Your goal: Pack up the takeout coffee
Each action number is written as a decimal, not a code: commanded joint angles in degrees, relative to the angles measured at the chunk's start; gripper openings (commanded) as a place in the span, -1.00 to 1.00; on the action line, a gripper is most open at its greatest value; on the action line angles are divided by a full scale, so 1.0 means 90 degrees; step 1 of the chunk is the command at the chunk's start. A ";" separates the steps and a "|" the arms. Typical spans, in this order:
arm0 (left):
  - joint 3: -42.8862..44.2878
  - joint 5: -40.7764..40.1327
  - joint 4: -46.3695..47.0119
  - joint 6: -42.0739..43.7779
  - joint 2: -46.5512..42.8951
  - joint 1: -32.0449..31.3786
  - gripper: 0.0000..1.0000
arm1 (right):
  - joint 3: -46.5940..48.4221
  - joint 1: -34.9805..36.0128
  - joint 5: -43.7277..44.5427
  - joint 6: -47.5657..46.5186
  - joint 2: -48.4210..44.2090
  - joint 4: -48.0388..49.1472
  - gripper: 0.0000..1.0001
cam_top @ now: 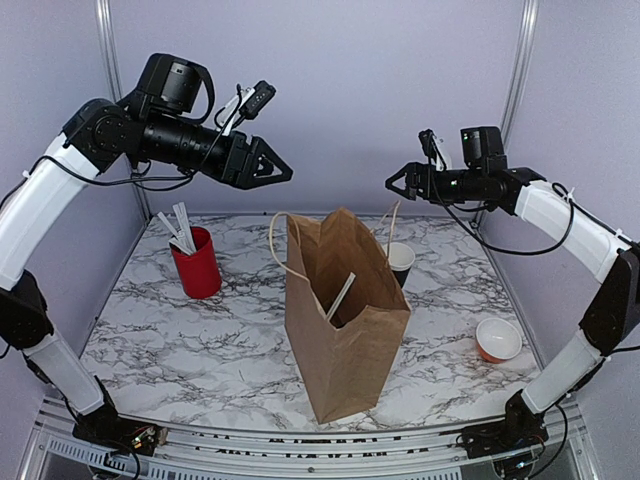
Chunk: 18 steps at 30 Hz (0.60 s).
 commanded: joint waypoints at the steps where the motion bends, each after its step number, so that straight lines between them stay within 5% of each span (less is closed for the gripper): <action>1: -0.0476 -0.0502 0.0786 -0.0175 -0.0499 -0.0031 0.38 | 0.0028 0.0027 0.0166 -0.0047 -0.0216 -0.0033 0.91; 6: -0.1239 -0.1227 0.1460 -0.0607 -0.0973 0.0114 0.96 | -0.0042 0.0029 0.0414 -0.0047 -0.0307 0.0004 0.92; 18: -0.3913 -0.2208 0.3260 -0.1615 -0.2381 0.1145 0.98 | -0.1054 0.0029 0.1621 0.0011 -0.1065 0.0815 0.96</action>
